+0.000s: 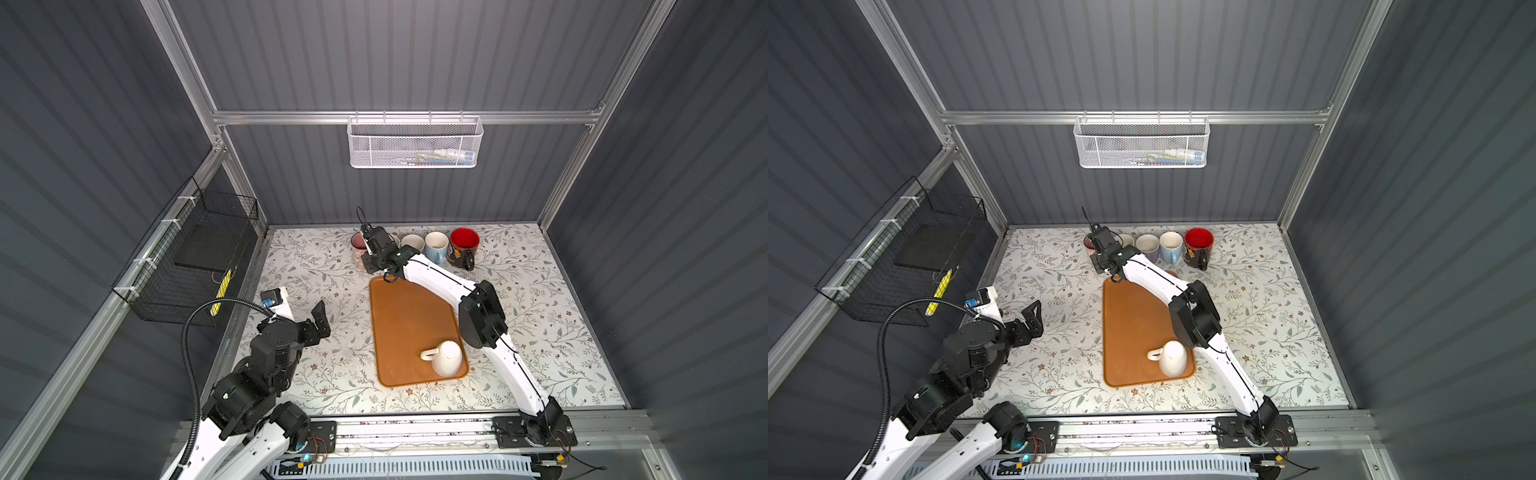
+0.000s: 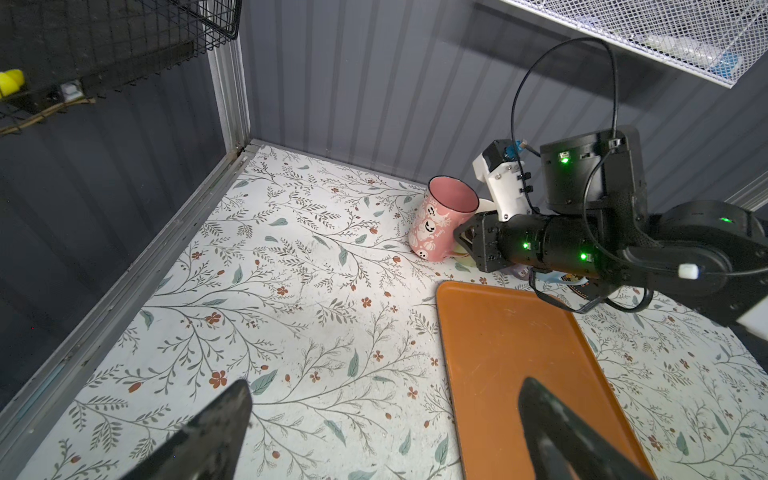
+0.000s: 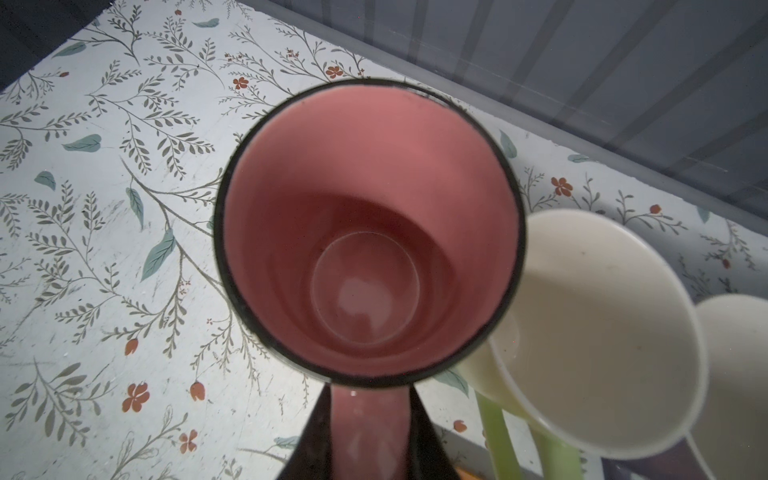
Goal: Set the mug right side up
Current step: 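Open the right gripper and lift it away from the pink mug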
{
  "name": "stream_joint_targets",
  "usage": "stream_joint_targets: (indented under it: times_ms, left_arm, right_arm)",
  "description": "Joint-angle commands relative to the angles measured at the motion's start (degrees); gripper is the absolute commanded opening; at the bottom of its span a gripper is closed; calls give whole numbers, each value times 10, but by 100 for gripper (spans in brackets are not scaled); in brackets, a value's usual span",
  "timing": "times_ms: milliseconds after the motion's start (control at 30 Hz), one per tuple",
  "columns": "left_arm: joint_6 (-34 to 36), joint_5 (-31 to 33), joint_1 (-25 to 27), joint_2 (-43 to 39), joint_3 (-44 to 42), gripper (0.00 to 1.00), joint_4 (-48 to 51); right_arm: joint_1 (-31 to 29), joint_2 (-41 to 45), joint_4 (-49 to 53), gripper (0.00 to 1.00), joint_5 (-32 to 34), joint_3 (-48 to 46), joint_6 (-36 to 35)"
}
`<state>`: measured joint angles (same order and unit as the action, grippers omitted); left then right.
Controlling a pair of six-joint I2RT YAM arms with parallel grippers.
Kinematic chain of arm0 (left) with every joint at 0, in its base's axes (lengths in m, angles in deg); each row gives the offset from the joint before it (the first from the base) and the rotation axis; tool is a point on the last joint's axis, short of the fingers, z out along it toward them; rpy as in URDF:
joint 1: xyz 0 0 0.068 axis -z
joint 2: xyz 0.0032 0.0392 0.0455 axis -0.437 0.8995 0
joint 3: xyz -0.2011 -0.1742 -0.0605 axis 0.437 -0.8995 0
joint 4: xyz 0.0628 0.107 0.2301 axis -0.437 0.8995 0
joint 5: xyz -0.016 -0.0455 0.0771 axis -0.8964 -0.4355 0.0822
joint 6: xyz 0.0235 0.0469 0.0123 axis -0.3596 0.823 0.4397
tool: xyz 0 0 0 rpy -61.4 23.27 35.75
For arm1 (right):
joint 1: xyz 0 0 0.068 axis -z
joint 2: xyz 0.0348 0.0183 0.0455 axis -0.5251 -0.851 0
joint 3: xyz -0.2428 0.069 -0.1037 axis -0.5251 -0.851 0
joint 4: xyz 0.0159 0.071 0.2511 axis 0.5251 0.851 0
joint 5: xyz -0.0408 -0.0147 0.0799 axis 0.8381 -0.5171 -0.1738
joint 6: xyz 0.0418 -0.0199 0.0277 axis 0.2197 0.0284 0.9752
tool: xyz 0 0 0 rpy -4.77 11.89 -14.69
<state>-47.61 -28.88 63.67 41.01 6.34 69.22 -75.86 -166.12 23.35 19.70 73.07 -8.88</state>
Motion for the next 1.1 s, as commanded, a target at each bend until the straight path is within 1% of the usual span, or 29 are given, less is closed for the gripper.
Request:
stream_joint_targets:
  times_ms: [0,533,900,933,1000,1067]
  left_arm:
    - [-4,0,-3,2,-2,100,-2]
    - [-5,-1,-3,3,-2,100,-1]
    - [-6,-2,-3,3,-3,100,-1]
    - [-6,-2,-3,3,-3,100,0]
    - [-6,-2,-3,3,-2,100,0]
    - [-4,-5,-3,2,-2,100,0]
  right_arm:
    - [1,-4,-56,0,-1,33,5]
    - [1,-11,-49,12,-4,33,3]
    - [1,-12,-39,17,-4,32,1]
    - [1,-12,-38,18,-4,32,0]
    - [1,-12,-37,25,-5,32,1]
    - [1,-9,-36,28,-7,32,1]
